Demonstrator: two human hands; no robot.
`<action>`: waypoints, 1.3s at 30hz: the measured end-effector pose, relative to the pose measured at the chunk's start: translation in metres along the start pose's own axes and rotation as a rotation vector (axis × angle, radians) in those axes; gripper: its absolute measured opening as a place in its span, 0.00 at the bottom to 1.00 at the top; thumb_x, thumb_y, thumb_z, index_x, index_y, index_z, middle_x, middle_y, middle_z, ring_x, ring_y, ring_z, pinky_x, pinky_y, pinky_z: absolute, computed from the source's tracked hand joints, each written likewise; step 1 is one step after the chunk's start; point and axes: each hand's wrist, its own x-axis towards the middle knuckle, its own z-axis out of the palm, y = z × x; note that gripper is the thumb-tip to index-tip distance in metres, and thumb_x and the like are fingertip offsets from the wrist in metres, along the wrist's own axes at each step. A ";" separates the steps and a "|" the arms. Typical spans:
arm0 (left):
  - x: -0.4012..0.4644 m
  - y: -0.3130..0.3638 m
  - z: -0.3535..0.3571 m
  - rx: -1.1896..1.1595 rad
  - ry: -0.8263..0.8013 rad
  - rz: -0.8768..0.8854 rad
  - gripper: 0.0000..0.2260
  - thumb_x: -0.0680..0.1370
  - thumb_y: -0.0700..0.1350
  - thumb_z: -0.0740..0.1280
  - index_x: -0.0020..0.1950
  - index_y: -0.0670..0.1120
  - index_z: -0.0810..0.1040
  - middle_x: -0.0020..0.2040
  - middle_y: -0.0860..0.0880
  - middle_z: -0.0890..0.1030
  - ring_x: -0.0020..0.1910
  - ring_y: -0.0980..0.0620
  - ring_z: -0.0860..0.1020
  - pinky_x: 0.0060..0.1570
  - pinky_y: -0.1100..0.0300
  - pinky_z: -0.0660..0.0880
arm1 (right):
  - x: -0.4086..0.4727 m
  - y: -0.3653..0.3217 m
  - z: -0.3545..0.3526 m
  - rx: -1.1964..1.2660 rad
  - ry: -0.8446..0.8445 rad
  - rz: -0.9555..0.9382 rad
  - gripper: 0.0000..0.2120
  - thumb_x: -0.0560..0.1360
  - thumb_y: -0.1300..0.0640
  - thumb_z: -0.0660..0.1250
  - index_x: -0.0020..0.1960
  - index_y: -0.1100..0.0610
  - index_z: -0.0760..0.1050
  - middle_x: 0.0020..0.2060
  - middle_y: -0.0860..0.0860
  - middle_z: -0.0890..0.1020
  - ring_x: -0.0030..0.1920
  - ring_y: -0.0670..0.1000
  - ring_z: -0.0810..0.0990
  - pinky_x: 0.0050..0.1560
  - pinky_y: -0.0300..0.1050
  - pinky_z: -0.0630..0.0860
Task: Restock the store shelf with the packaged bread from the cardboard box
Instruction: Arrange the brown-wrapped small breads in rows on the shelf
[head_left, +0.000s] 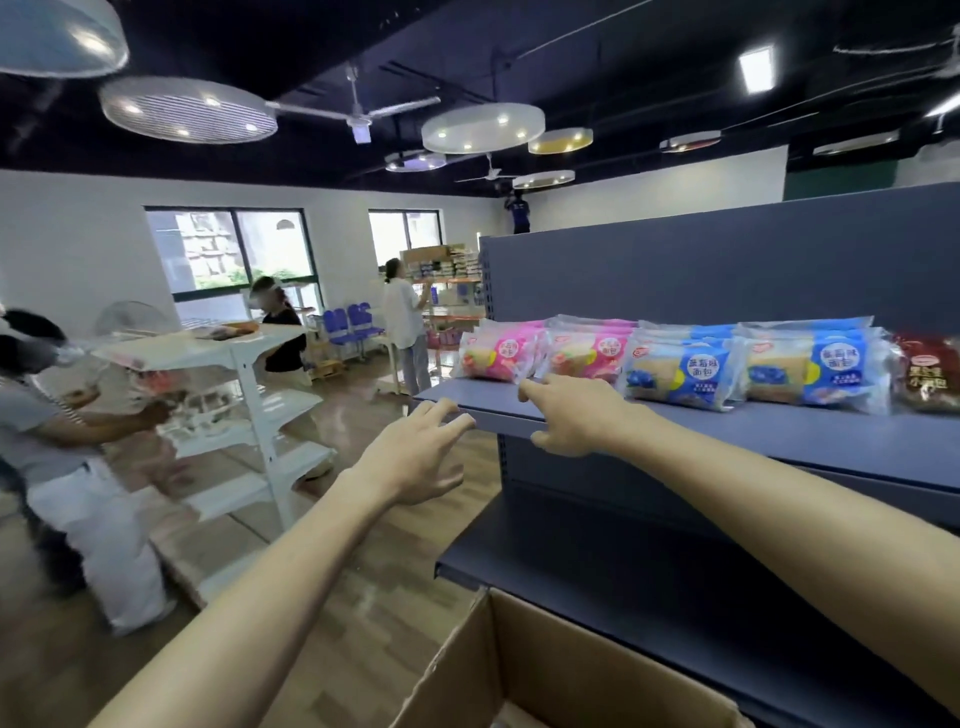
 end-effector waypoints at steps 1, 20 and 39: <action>0.000 -0.003 0.003 -0.006 -0.006 0.001 0.25 0.75 0.55 0.67 0.70 0.50 0.67 0.67 0.47 0.68 0.65 0.46 0.69 0.59 0.50 0.75 | 0.002 -0.002 0.001 -0.013 -0.003 0.000 0.24 0.77 0.47 0.65 0.70 0.49 0.64 0.60 0.52 0.76 0.56 0.56 0.78 0.47 0.52 0.78; -0.099 0.114 0.195 -0.372 -0.472 -0.059 0.29 0.76 0.56 0.64 0.75 0.49 0.64 0.65 0.48 0.70 0.64 0.46 0.70 0.60 0.49 0.72 | -0.095 -0.024 0.191 0.252 -0.378 0.008 0.23 0.77 0.46 0.65 0.69 0.49 0.64 0.58 0.51 0.75 0.55 0.57 0.78 0.47 0.49 0.72; -0.149 0.208 0.304 -0.560 -1.205 -0.298 0.37 0.76 0.55 0.69 0.79 0.55 0.53 0.77 0.44 0.63 0.72 0.39 0.66 0.70 0.46 0.66 | -0.169 -0.019 0.378 0.466 -1.131 0.196 0.34 0.77 0.44 0.66 0.79 0.49 0.57 0.74 0.55 0.66 0.70 0.59 0.70 0.64 0.49 0.71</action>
